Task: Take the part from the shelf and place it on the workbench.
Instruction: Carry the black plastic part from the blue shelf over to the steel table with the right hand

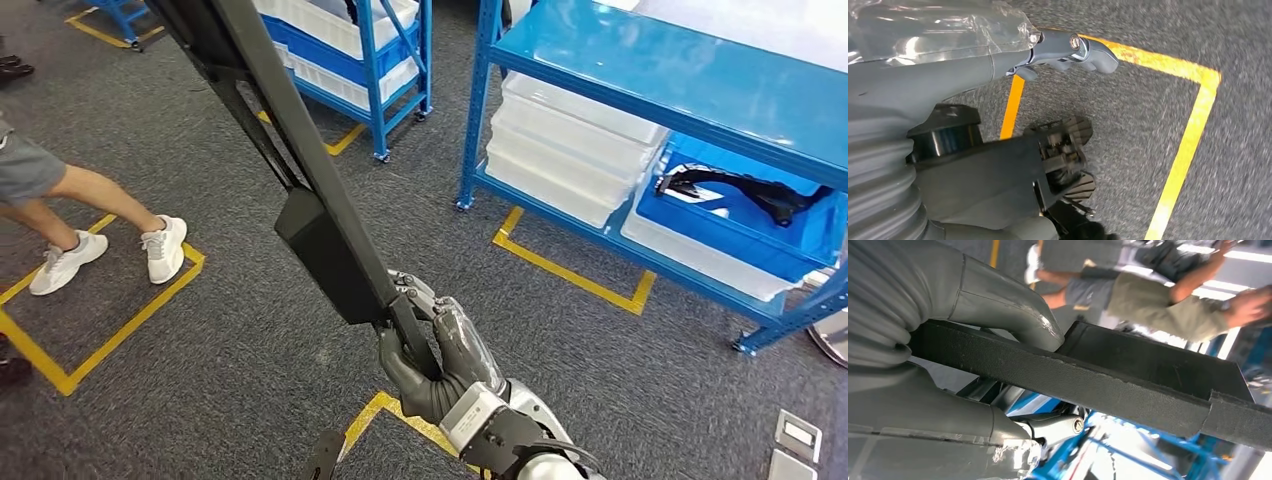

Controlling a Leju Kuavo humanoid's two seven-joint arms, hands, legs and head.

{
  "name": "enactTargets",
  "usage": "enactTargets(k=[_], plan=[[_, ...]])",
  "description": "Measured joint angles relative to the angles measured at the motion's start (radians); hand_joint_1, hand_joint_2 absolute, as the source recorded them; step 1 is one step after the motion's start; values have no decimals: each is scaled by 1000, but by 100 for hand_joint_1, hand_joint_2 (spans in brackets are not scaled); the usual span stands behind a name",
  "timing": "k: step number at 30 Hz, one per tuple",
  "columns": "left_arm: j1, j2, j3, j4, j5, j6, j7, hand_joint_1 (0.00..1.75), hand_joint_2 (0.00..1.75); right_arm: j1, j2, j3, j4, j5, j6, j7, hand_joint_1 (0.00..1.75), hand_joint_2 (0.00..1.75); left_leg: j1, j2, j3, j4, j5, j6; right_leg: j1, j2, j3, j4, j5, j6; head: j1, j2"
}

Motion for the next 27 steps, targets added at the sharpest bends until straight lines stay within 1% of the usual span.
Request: enactTargets(k=[1, 2, 3, 4, 5, 6, 7, 8, 9, 10, 11, 12, 13, 14, 15, 16, 17, 18, 19, 20, 21, 22, 23, 24, 25, 26, 27], plan=[[1, 0, 1, 0, 6, 6, -4, 0, 175, -3, 3, 0, 1, -6, -4, -8, 175, 175, 0, -12, -4, 7, -2, -5, -4, 22, 25, -58, 22, 1, 3, 0], [1, 1, 3, 0, 13, 11, -7, 0, 175, -4, 5, 0, 1, -12, -8, -16, 175, 175, 1, -22, -10, 13, -3, -12, -6, 41, 40, -94, 31, 0, 5, 0], [3, 1, 5, -1, 19, 14, -10, 0, 175, -4, 8, 0, 2, -18, -12, -24, 175, 175, 2, -31, -16, 17, -1, -19, -6, 53, 45, -109, 29, -3, 5, 0], [6, 2, 7, -1, 26, 16, -11, 0, 175, -4, 10, 0, 3, -24, -15, -31, 175, 175, 4, -41, -22, 18, 2, -26, -4, 51, 45, -113, 27, -7, 3, 0], [10, 4, 9, -1, 34, 16, -11, 0, 175, -5, 13, 0, 3, -29, -17, -38, 175, 175, 6, -50, -25, 17, 4, -33, -4, 41, 45, -115, 28, -14, 1, 0], [16, 5, 10, -2, 40, 16, -11, 0, 175, -6, 16, 0, 4, -34, -18, -44, 175, 175, 6, -45, -28, 22, 1, -39, -3, 30, 46, -119, 31, -20, -1, 0], [20, 7, 11, -2, 46, 15, -9, 0, 175, -8, 20, 0, 5, -38, -17, -49, 175, 175, 5, -27, -35, 40, -11, -44, -3, 19, 48, -123, 32, -26, -7, 0], [22, 9, 13, -3, 50, 13, -8, 0, 175, -9, 24, 0, 5, -40, -16, -52, 175, 175, 3, -2, -51, 78, -34, -49, -4, 5, 51, -127, 34, -31, -15, 0], [23, 9, 16, -3, 54, 12, -6, 0, 175, -9, 27, 0, 6, -43, -15, -54, 175, 175, 2, 28, -76, 135, -65, -52, -1, -10, 52, -127, 33, -34, -24, 0], [23, 9, 18, -4, 58, 10, -5, 0, 175, -9, 28, 0, 7, -44, -13, -55, 175, 175, 3, 47, -106, 201, -96, -55, 2, -25, 53, -128, 32, -37, -33, 0], [24, 10, 21, -4, 61, 9, -4, 0, 175, -9, 29, 0, 9, -44, -11, -55, 175, 175, 4, 57, -132, 258, -118, -56, 5, -41, 53, -127, 31, -39, -37, 0], [26, 10, 24, -5, 66, 8, -3, 0, 175, -9, 29, 0, 10, -42, -9, -54, 175, 175, 5, 62, -145, 288, -124, -56, 7, -55, 54, -127, 30, -41, -40, 0], [28, 10, 26, -5, 70, 7, -1, 0, 175, -10, 29, 0, 11, -40, -8, -53, 175, 175, 5, 65, -140, 281, -112, -54, 9, -68, 55, -127, 28, -42, -43, 0], [30, 11, 28, -6, 76, 6, 0, 0, 175, -13, 29, 0, 12, -36, -7, -50, 175, 175, 4, 71, -115, 236, -84, -50, 11, -79, 57, -127, 26, -42, -47, 0], [31, 12, 30, -6, 83, 6, 2, 0, 175, -17, 29, 0, 12, -34, -8, -46, 175, 175, 1, 87, -79, 166, -52, -44, 12, -90, 60, -127, 24, -41, -51, 0], [32, 13, 32, -6, 90, 6, 2, 0, 175, -22, 29, 0, 12, -32, -11, -43, 175, 175, -5, 108, -45, 99, -28, -37, 15, -99, 63, -127, 21, -39, -54, 0], [33, 14, 34, -6, 97, 5, 0, 0, 175, -27, 29, 0, 12, -32, -15, -40, 175, 175, -12, 125, -21, 48, -14, -30, 17, -108, 65, -127, 19, -36, -57, 0], [34, 14, 36, -6, 103, 4, -2, 0, 175, -30, 28, 0, 12, -33, -19, -39, 175, 175, -17, 136, -10, 21, -10, -25, 19, -118, 66, -127, 17, -33, -58, 0], [37, 15, 38, -6, 106, 2, -4, 0, 175, -31, 28, 0, 12, -34, -23, -39, 175, 175, -21, 133, -11, 15, -12, -21, 21, -127, 67, -128, 16, -30, -58, 0], [41, 16, 41, -6, 109, 1, -6, 0, 175, -32, 28, 0, 12, -35, -26, -39, 175, 175, -21, 123, -12, 10, -10, -16, 20, -137, 70, -131, 16, -26, -58, 0], [45, 16, 43, -6, 110, 0, -7, 0, 175, -34, 28, 0, 12, -35, -27, -39, 175, 175, -19, 111, -9, 3, -6, -11, 19, -138, 73, -129, 11, -21, -56, 0], [48, 17, 45, -6, 111, 0, -8, 0, 175, -35, 28, 0, 12, -35, -28, -39, 175, 175, -16, 101, -5, -5, -2, -5, 17, -124, 72, -118, 0, -17, -55, 0], [48, 17, 47, -6, 113, 0, -9, 0, 175, -37, 28, 0, 11, -35, -29, -39, 175, 175, -12, 90, 0, -13, 3, 1, 16, -98, 60, -87, -20, -15, -51, 0], [48, 17, 49, -6, 114, -1, -10, 0, 175, -37, 27, 0, 11, -35, -29, -40, 175, 175, -10, 79, 4, -18, 6, 5, 14, -67, 36, -34, -49, -13, -45, 0], [47, 18, 51, -6, 114, -1, -10, 0, 175, -35, 27, 0, 11, -35, -29, -40, 175, 175, -10, 67, 4, -19, 7, 8, 14, -42, 3, 32, -79, -13, -38, 0], [47, 18, 52, -6, 115, -1, -10, 0, 175, -34, 26, -1, 11, -35, -30, -40, 175, 175, -10, 55, 4, -18, 7, 9, 14, -30, -31, 97, -102, -12, -31, 0], [48, 18, 52, -6, 115, -1, -10, 0, 175, -32, 25, -1, 11, -36, -30, -39, 175, 175, -9, 42, 4, -16, 6, 9, 13, -25, -54, 138, -109, -10, -26, 0]])
